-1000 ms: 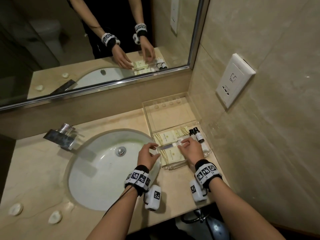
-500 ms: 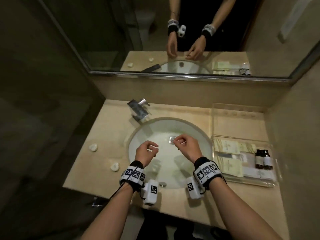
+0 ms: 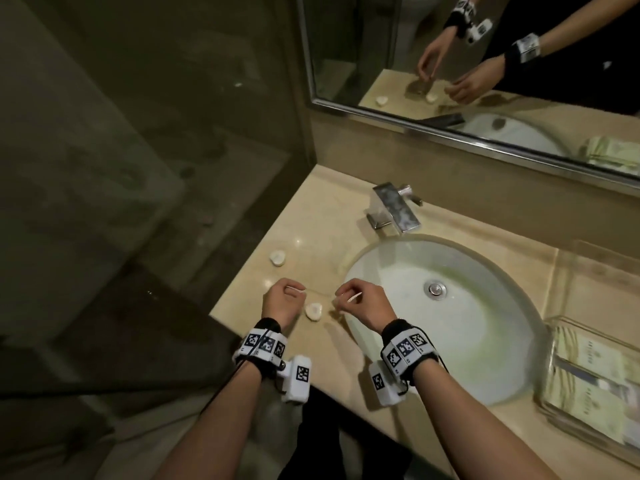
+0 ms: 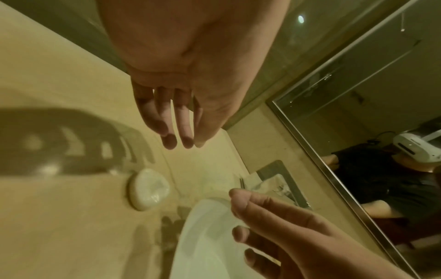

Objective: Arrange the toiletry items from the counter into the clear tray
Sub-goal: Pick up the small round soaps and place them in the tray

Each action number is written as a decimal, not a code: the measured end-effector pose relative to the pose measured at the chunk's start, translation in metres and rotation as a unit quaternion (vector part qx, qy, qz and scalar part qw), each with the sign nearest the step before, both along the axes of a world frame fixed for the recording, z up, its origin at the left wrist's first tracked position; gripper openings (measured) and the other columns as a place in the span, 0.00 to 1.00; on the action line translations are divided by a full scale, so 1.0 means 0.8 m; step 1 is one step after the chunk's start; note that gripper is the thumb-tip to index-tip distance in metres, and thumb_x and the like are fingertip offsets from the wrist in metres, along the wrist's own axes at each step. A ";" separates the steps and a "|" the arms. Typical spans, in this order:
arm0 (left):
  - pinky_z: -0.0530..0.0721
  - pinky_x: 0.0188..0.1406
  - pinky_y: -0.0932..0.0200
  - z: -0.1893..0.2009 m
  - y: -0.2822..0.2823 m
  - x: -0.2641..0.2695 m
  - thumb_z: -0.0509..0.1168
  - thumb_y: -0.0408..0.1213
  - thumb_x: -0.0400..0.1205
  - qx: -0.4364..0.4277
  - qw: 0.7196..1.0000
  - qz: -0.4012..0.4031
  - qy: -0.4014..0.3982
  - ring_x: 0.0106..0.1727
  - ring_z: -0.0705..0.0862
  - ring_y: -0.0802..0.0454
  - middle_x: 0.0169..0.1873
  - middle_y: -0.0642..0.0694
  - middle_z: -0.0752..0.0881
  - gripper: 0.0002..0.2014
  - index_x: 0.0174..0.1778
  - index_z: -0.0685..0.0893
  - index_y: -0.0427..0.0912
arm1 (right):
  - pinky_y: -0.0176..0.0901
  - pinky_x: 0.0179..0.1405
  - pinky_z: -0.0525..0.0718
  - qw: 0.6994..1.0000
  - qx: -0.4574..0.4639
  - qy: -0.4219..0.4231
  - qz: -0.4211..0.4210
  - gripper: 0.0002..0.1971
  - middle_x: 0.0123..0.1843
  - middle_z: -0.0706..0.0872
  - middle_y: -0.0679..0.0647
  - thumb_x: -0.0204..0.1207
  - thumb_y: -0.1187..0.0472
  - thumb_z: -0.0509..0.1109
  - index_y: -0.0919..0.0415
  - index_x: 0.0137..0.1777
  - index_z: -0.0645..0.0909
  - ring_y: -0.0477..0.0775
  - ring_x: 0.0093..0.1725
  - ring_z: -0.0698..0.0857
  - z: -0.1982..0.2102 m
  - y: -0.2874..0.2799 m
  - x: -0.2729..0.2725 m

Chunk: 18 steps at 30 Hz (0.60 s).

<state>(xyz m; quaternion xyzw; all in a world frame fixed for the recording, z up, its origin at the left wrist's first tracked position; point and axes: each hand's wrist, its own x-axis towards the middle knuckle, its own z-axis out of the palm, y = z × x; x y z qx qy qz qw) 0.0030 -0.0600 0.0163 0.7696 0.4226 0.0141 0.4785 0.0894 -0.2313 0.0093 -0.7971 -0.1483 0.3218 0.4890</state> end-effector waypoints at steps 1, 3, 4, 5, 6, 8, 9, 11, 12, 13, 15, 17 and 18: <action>0.82 0.40 0.61 -0.006 0.017 0.002 0.66 0.29 0.74 0.001 1.000 0.012 0.005 0.40 0.85 0.47 0.35 0.47 0.87 0.06 0.42 0.86 0.43 | 0.31 0.37 0.84 1.000 -0.005 0.008 0.008 0.09 0.38 0.89 0.52 0.68 0.66 0.80 0.63 0.48 0.87 0.44 0.35 0.88 -0.007 0.015 0.000; 0.85 0.50 0.57 -0.017 0.048 0.008 0.70 0.29 0.73 -0.004 1.000 0.015 0.016 0.43 0.86 0.46 0.36 0.47 0.86 0.06 0.43 0.85 0.43 | 0.37 0.43 0.85 0.998 -0.037 0.015 0.041 0.12 0.39 0.87 0.50 0.66 0.66 0.82 0.62 0.49 0.87 0.46 0.38 0.86 -0.017 0.041 0.001; 0.85 0.54 0.54 -0.024 0.063 0.011 0.72 0.29 0.72 -0.005 1.000 0.007 0.016 0.44 0.86 0.46 0.38 0.46 0.86 0.08 0.44 0.84 0.43 | 0.36 0.43 0.82 0.997 -0.052 0.022 0.055 0.14 0.39 0.86 0.49 0.64 0.66 0.83 0.63 0.50 0.87 0.44 0.38 0.84 -0.022 0.051 0.001; 0.84 0.55 0.53 -0.030 0.074 0.016 0.74 0.29 0.71 0.000 1.000 -0.003 0.014 0.46 0.85 0.46 0.42 0.45 0.85 0.10 0.46 0.83 0.43 | 0.35 0.43 0.80 0.995 -0.068 0.029 0.061 0.16 0.41 0.85 0.48 0.63 0.67 0.84 0.62 0.50 0.87 0.42 0.37 0.82 -0.027 0.059 0.001; 0.84 0.55 0.54 -0.035 0.085 0.020 0.75 0.29 0.71 0.015 1.000 -0.010 0.011 0.47 0.85 0.46 0.47 0.43 0.84 0.12 0.48 0.83 0.42 | 0.35 0.44 0.80 0.994 -0.081 0.034 0.065 0.18 0.43 0.84 0.48 0.61 0.67 0.85 0.61 0.51 0.87 0.43 0.38 0.81 -0.031 0.067 0.001; 0.83 0.54 0.56 -0.041 0.104 0.029 0.75 0.30 0.71 0.052 0.998 -0.023 0.015 0.50 0.84 0.44 0.57 0.43 0.79 0.17 0.53 0.82 0.42 | 0.38 0.45 0.83 0.992 -0.100 0.034 0.072 0.21 0.46 0.84 0.49 0.58 0.65 0.87 0.58 0.51 0.87 0.46 0.38 0.81 -0.040 0.079 0.002; 0.84 0.55 0.56 -0.044 0.112 0.033 0.76 0.30 0.71 0.066 0.997 -0.029 0.015 0.52 0.84 0.43 0.61 0.43 0.77 0.19 0.57 0.81 0.41 | 0.39 0.45 0.83 0.990 -0.109 0.032 0.081 0.22 0.47 0.83 0.49 0.57 0.63 0.87 0.57 0.51 0.86 0.48 0.38 0.82 -0.042 0.083 0.002; 0.84 0.60 0.51 -0.052 0.126 0.042 0.77 0.28 0.69 0.080 0.995 -0.052 -0.001 0.57 0.83 0.43 0.66 0.44 0.75 0.26 0.63 0.79 0.42 | 0.39 0.45 0.83 0.986 -0.127 0.017 0.107 0.23 0.47 0.81 0.48 0.56 0.60 0.88 0.54 0.52 0.87 0.49 0.38 0.82 -0.046 0.090 0.004; 0.83 0.63 0.49 -0.059 0.132 0.046 0.77 0.28 0.68 0.081 0.994 -0.067 -0.008 0.60 0.82 0.42 0.67 0.44 0.75 0.29 0.66 0.79 0.42 | 0.39 0.46 0.84 0.984 -0.133 0.008 0.117 0.24 0.47 0.80 0.49 0.55 0.59 0.89 0.53 0.52 0.87 0.49 0.39 0.81 -0.048 0.092 0.005; 0.82 0.66 0.47 -0.065 0.136 0.049 0.77 0.27 0.68 0.083 0.993 -0.081 -0.011 0.62 0.81 0.42 0.68 0.44 0.76 0.31 0.68 0.78 0.43 | 0.41 0.47 0.84 0.982 -0.140 0.001 0.125 0.24 0.48 0.80 0.49 0.54 0.58 0.89 0.52 0.51 0.87 0.49 0.39 0.81 -0.049 0.094 0.007; 0.80 0.68 0.45 -0.074 0.138 0.056 0.76 0.25 0.68 0.088 0.991 -0.100 -0.011 0.64 0.81 0.42 0.67 0.43 0.77 0.32 0.69 0.79 0.42 | 0.45 0.49 0.85 0.978 -0.158 -0.013 0.133 0.23 0.49 0.79 0.51 0.54 0.56 0.89 0.51 0.50 0.87 0.53 0.42 0.82 -0.052 0.097 0.009; 0.81 0.67 0.46 -0.078 0.135 0.062 0.75 0.23 0.69 0.093 0.991 -0.094 -0.012 0.62 0.82 0.42 0.65 0.43 0.79 0.29 0.67 0.81 0.41 | 0.48 0.51 0.85 0.974 -0.177 -0.020 0.139 0.21 0.50 0.78 0.51 0.55 0.56 0.89 0.51 0.49 0.87 0.55 0.44 0.83 -0.054 0.098 0.010; 0.81 0.67 0.48 -0.078 0.133 0.063 0.74 0.22 0.69 0.096 0.992 -0.085 -0.015 0.61 0.83 0.42 0.63 0.43 0.79 0.27 0.65 0.82 0.41 | 0.48 0.51 0.85 0.974 -0.180 -0.020 0.139 0.21 0.50 0.78 0.51 0.56 0.57 0.88 0.52 0.48 0.87 0.55 0.45 0.82 -0.055 0.097 0.011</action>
